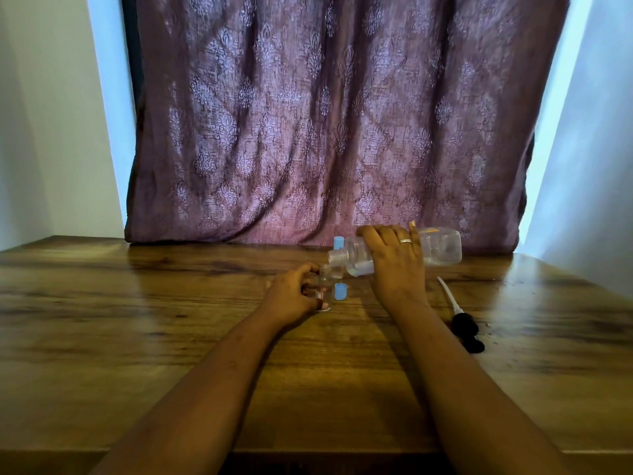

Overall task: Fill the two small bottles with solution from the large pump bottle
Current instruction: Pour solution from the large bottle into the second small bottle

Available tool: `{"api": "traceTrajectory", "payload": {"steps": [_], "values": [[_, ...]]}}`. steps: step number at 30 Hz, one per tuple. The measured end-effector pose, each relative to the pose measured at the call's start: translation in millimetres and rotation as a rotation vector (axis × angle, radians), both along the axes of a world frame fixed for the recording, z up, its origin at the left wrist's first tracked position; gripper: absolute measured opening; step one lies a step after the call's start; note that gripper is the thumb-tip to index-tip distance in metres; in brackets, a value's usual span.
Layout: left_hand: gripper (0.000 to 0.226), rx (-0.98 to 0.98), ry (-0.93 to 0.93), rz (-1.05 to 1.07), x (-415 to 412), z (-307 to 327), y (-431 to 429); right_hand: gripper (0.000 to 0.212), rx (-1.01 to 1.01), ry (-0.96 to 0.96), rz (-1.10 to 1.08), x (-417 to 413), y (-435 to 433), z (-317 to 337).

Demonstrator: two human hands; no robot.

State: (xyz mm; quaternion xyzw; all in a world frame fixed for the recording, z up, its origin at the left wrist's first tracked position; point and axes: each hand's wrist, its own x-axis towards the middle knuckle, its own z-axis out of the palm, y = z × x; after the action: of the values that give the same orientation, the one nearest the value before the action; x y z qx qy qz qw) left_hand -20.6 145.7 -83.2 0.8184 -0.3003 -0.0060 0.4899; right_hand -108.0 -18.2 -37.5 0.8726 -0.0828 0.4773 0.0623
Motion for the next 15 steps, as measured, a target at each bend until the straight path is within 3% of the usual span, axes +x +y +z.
{"api": "traceTrajectory", "payload": {"steps": [15], "values": [[0.062, 0.014, -0.008, -0.008, 2.8, -4.1, -0.8, 0.049, -0.018, -0.002, -0.019, 0.7, -0.7, -0.5]]}}
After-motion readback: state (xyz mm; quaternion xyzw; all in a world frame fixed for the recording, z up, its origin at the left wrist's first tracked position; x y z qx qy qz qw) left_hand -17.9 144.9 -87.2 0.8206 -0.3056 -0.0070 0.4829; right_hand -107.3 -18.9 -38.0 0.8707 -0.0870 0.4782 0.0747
